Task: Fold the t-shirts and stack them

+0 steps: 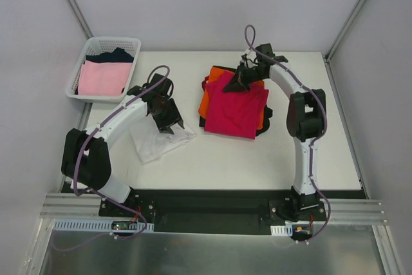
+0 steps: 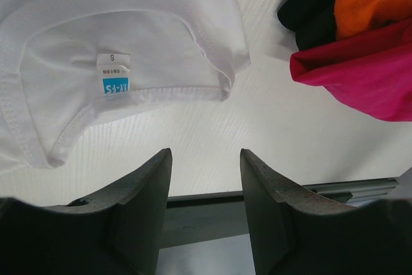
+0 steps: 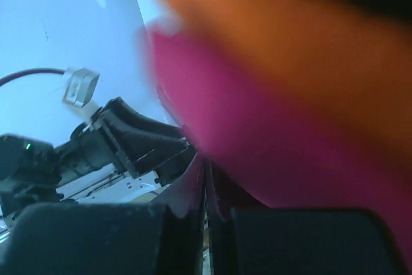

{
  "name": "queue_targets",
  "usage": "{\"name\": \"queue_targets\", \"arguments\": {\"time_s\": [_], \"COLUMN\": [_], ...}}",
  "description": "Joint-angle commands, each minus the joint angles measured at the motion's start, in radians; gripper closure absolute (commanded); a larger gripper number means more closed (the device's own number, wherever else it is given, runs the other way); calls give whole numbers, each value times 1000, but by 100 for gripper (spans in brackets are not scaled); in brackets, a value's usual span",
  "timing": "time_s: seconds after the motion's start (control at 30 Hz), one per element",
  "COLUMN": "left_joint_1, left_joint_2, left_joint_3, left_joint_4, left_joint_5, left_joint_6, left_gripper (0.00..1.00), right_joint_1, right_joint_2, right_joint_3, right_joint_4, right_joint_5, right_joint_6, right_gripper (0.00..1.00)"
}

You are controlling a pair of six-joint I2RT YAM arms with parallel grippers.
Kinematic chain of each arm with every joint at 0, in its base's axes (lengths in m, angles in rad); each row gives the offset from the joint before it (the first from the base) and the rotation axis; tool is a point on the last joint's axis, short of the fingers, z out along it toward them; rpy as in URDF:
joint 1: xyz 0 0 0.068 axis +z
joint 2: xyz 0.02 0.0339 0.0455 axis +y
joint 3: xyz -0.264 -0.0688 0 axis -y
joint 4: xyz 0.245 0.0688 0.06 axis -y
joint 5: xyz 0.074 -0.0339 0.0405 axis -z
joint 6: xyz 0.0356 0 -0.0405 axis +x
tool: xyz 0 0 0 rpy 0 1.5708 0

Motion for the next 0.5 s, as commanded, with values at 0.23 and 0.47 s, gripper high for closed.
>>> {"name": "queue_targets", "arguments": {"time_s": [0.23, 0.47], "left_joint_1": [-20, -23], "left_joint_2": [-37, -16], "left_joint_3": [-40, -38], "left_joint_4": [-7, -7], "left_joint_5": [24, 21], "left_joint_6": [4, -12], "left_gripper": [53, 54], "right_joint_1": [-10, -96], "right_joint_2": [248, 154], "right_joint_3": [-111, -183], "right_joint_4": [502, 163], "right_joint_5": [-209, 41], "right_joint_6": [384, 126], "right_gripper": [99, 99]}}
